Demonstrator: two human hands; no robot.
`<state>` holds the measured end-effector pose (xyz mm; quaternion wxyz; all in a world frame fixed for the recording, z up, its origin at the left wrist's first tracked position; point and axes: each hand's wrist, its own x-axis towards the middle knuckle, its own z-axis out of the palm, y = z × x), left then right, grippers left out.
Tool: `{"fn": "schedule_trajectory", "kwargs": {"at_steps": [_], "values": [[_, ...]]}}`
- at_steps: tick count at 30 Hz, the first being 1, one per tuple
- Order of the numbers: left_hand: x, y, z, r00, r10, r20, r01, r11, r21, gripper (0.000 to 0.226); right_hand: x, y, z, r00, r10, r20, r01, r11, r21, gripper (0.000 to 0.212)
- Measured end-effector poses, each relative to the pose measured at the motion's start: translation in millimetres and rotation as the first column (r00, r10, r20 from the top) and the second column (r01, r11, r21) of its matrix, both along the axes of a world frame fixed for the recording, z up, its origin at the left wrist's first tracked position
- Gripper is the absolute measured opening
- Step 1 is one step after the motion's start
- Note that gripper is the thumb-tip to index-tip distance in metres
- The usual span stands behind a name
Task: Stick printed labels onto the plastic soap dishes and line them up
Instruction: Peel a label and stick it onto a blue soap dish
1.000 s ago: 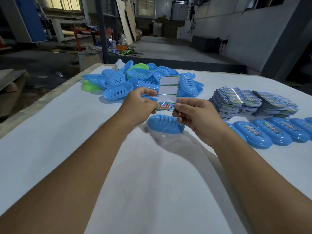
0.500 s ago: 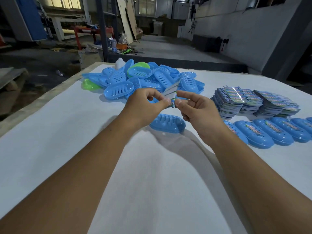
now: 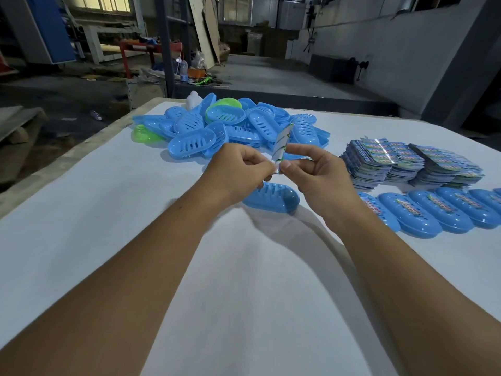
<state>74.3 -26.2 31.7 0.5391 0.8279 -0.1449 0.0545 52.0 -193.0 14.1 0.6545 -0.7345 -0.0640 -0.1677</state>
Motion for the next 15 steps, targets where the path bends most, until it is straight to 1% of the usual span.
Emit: {"fn": "schedule_trajectory", "kwargs": {"at_steps": [4,8,11,15], "values": [[2.8,0.4,-1.7,0.998,0.057,0.004,-0.057,0.998,0.035,0.012,3.5,-0.5,-3.5,0.998,-0.063,0.003,0.063,0.995,-0.072,0.023],[5.0,0.6,-5.3,0.997,0.078,0.009,-0.078,0.996,0.043,0.015,5.1,-2.5,-4.9,0.991,-0.133,0.011,0.133,0.981,-0.145,0.022],[6.4,0.7,-7.2,0.996,0.09,0.008,-0.09,0.995,0.053,0.018,6.2,-4.0,-5.2,0.983,-0.18,0.024,0.181,0.959,-0.219,0.02],[8.8,2.2,-8.6,0.989,0.143,0.035,-0.146,0.984,0.106,0.017,7.5,-7.0,-6.2,0.971,-0.237,0.037,0.238,0.925,-0.296,0.022]]}}
